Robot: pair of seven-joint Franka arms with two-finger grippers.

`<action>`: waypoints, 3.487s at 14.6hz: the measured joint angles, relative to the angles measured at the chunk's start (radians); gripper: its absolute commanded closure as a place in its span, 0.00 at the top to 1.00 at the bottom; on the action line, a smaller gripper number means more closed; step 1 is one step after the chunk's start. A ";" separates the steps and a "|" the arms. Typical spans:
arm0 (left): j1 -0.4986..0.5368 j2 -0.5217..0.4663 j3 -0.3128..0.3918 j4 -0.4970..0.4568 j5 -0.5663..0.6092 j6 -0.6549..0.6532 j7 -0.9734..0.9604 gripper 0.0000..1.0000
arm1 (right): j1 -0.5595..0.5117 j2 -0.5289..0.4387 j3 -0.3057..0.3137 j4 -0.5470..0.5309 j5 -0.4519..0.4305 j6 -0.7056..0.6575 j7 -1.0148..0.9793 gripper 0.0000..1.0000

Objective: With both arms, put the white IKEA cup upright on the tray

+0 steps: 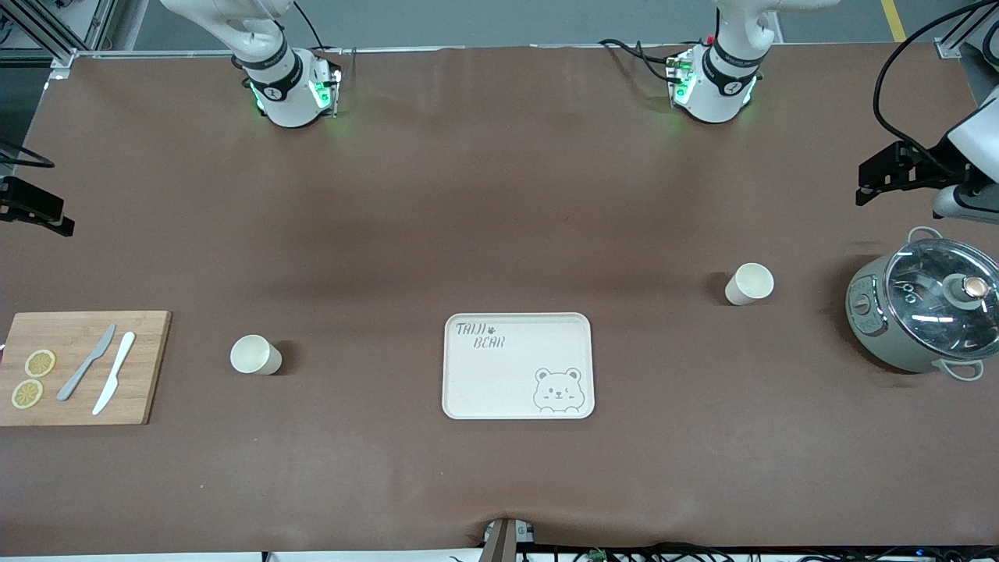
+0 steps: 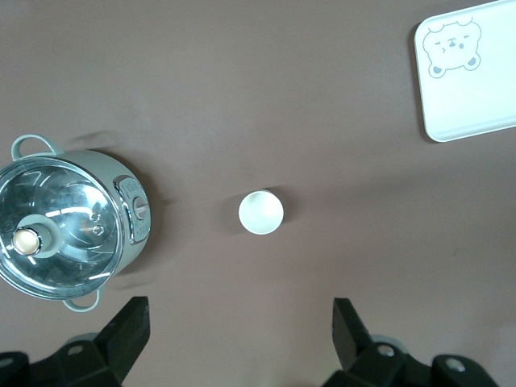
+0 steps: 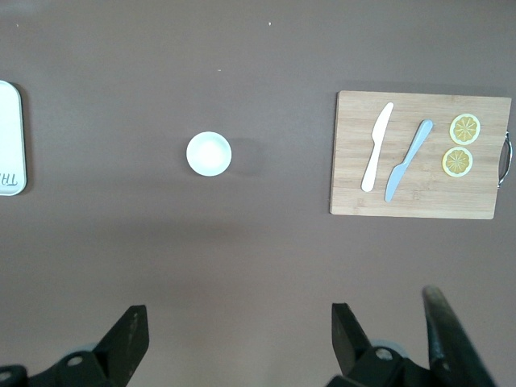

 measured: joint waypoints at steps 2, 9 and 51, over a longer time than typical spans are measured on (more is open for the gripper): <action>0.000 0.001 0.000 0.000 0.000 0.000 0.000 1.00 | 0.000 0.000 0.000 0.000 0.000 0.000 0.000 1.00; 0.011 -0.012 0.000 -0.085 0.000 0.089 0.000 1.00 | 0.000 0.000 0.000 0.001 0.000 0.006 0.005 1.00; 0.100 0.167 -0.001 -0.968 0.000 1.317 0.082 1.00 | 0.081 0.347 0.013 -0.067 -0.034 0.417 -0.315 1.00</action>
